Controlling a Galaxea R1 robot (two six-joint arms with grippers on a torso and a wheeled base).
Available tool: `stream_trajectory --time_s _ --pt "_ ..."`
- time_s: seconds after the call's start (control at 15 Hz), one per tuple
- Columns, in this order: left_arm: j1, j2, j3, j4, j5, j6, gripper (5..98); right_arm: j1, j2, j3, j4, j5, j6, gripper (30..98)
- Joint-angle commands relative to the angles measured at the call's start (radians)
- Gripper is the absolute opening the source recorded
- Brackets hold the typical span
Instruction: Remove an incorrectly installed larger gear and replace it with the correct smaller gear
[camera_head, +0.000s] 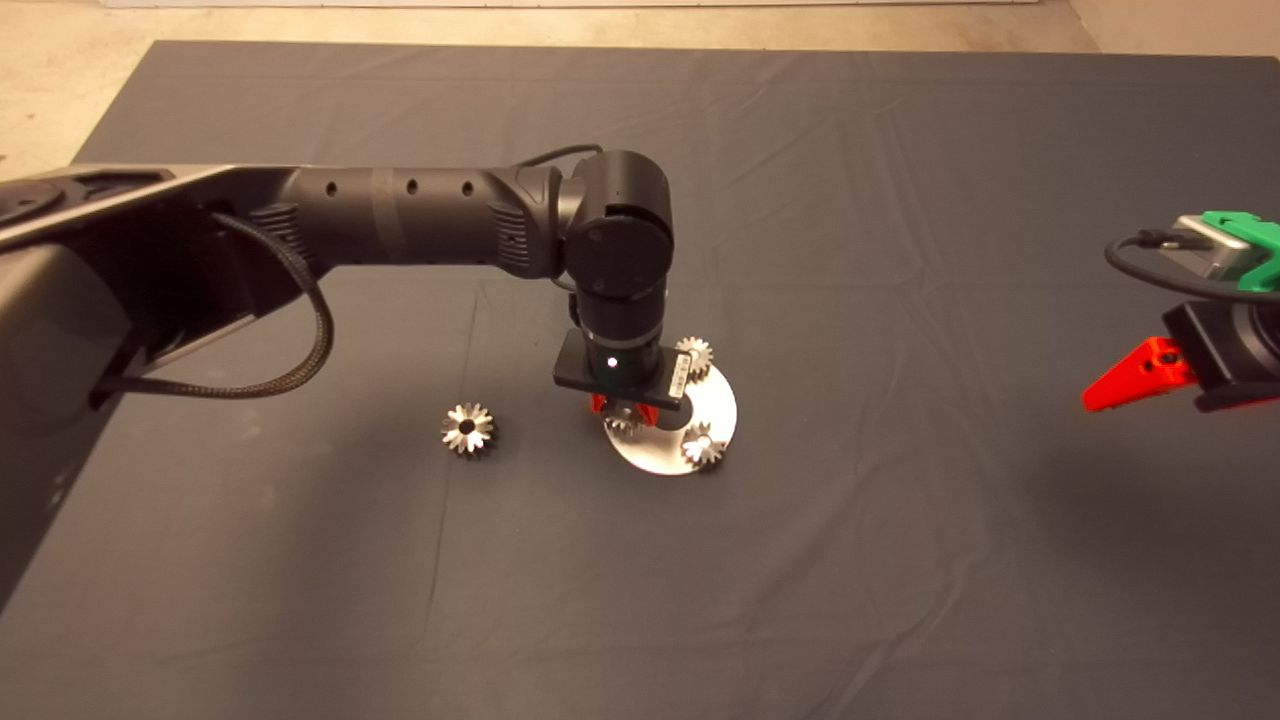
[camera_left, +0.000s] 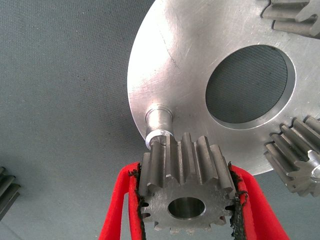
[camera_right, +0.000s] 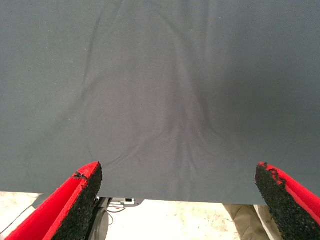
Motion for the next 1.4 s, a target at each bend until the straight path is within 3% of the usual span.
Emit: stream_trajectory --time_s 0.0,0.53,1.13,1.33 --pt "-0.003 -0.008 -0.021 0.041 0.126 0.008 25.9 0.021 -0.001 0.003 0.033 -0.001 -0.005 81.3" --pt "-0.012 -0.005 -0.068 0.039 0.126 0.041 26.0 0.021 0.003 0.003 0.033 -0.001 -0.005 81.3" --pt "-0.015 0.014 -0.013 0.032 0.126 0.004 26.0 0.021 -0.003 0.003 0.033 -0.001 -0.005 81.3" --pt "-0.090 -0.002 0.007 -0.004 0.126 0.000 26.0 0.021 -0.003 0.003 0.033 -0.001 -0.005 81.3"
